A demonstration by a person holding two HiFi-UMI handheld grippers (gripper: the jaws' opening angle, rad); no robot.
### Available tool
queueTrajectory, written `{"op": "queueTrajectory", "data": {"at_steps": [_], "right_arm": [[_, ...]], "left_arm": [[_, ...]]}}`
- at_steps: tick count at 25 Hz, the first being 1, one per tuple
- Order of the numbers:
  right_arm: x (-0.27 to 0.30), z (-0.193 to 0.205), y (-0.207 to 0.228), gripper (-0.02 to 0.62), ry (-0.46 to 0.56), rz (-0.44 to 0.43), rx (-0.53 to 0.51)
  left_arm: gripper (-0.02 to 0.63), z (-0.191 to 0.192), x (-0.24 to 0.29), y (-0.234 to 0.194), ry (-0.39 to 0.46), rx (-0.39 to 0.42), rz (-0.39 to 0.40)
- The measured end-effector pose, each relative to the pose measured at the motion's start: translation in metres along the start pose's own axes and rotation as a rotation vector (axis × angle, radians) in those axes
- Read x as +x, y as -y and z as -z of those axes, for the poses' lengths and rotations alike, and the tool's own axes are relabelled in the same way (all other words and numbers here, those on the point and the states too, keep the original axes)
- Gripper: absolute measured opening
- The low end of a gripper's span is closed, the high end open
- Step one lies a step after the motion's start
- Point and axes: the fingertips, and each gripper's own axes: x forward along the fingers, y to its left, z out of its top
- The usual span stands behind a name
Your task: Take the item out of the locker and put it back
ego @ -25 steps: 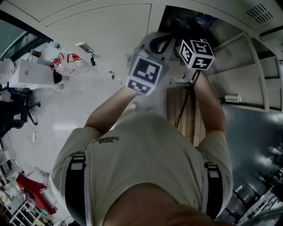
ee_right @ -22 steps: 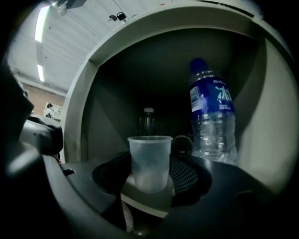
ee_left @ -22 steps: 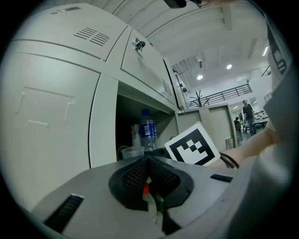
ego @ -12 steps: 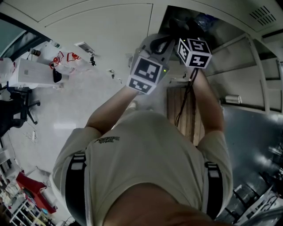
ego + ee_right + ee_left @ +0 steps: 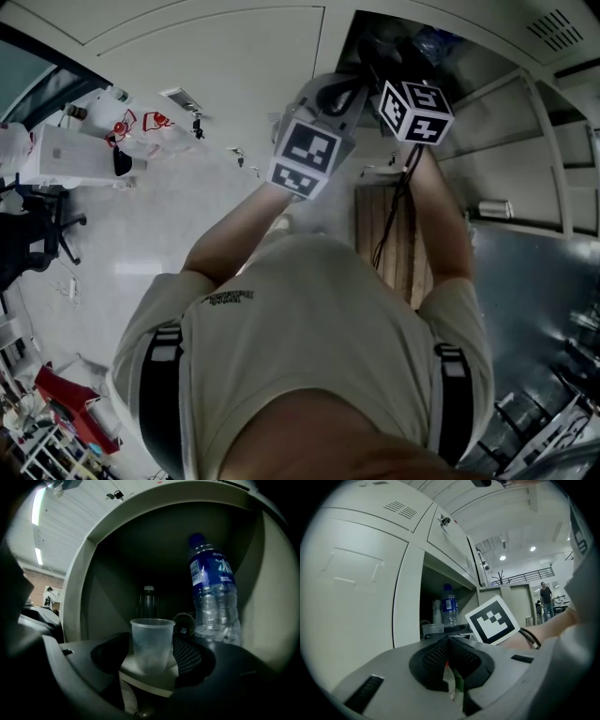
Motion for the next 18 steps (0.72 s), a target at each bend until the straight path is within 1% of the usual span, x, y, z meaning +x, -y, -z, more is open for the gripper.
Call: {"op": "queueTrajectory", "data": {"at_steps": [2, 4, 9, 18], "right_arm": [[-0.002, -0.001, 0.000, 0.299, -0.001, 0.004, 0.006], [-0.003, -0.001, 0.000, 0.337, -0.007, 0.006, 0.004], [-0.009, -0.011, -0.001, 0.337, 0.012, 0.021, -0.016], [-0.058, -0.062, -0.010, 0.335, 0.124, 0.020, 0.013]], "left_arm": [[0.012, 0.001, -0.001, -0.001, -0.001, -0.004, -0.002], [0.012, 0.001, -0.002, -0.002, -0.001, -0.008, -0.003], [0.012, -0.001, -0.005, -0.003, 0.001, -0.011, -0.005], [0.012, -0.023, -0.022, -0.002, 0.030, 0.015, 0.009]]}}
